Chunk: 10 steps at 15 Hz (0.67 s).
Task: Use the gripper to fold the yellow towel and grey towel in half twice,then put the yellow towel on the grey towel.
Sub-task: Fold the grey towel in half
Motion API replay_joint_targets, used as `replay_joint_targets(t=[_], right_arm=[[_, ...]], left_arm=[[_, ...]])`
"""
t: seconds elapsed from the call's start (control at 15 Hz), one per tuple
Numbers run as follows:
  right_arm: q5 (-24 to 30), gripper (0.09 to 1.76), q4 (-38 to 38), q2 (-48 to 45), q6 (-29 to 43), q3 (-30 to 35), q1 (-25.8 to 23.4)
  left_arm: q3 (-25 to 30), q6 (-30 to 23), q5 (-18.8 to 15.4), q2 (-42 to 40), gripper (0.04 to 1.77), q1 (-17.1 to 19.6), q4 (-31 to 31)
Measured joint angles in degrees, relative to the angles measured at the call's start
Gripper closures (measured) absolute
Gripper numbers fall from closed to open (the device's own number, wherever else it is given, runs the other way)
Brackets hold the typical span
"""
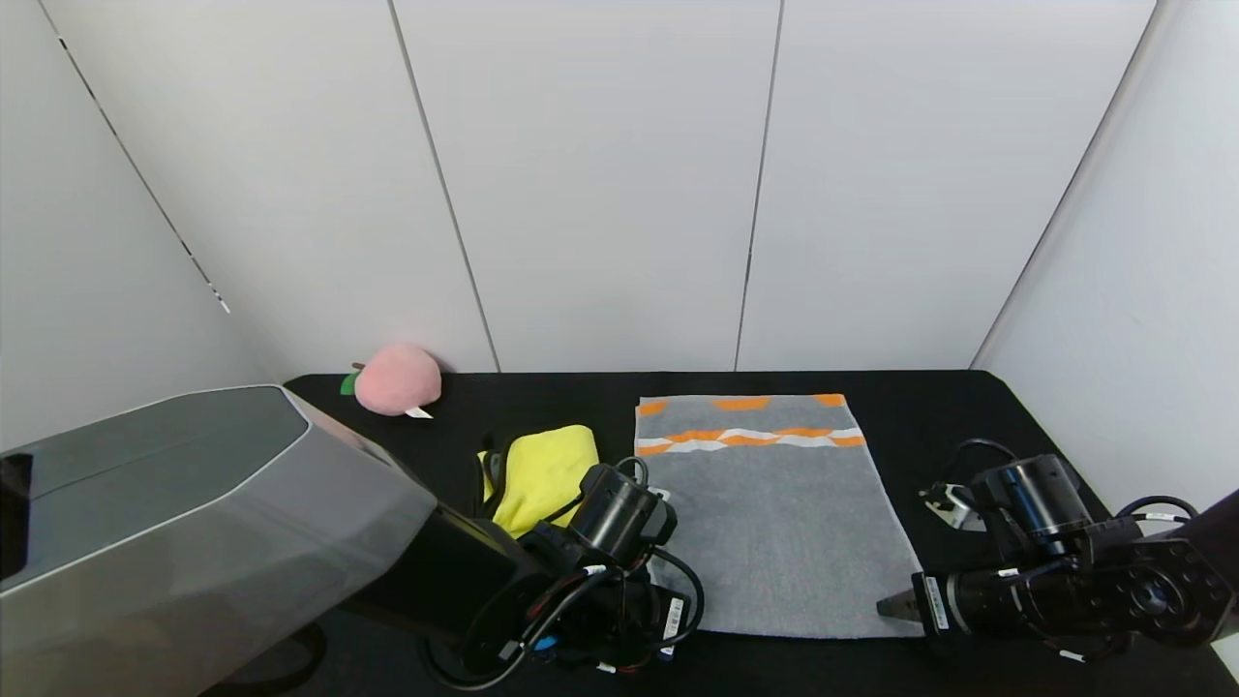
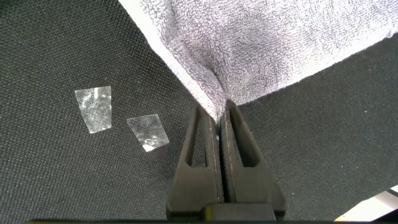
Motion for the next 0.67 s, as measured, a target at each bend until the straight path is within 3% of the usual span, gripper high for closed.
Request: replay_joint_targets(t=[0.2,0.27,0.33,0.67], right_arm=[[-0.05,1.07,-0.10,0.11,-0.02,0.46,0.24],[-0.02,1.29,-0.16,0.09,0.06,0.51,0.27],[0.00,1.71,-0.43,0.09,0.35,0.57,0.27],[0.02,1.71,-1.17,-0.24,0.55,0.82,0.22]], left_arm=[[0.09,-0.06,0.00,-0.02,1.68,0.06,0.05],[0.11,-0.01,0.02,-0.02,1.68,0.06,0.05],[0.11,0.00,0.02,-0.06,1.68,0.04,0.05],[1.38,0.10,0.09,-1.38,1.68,-0.05,0.20]])
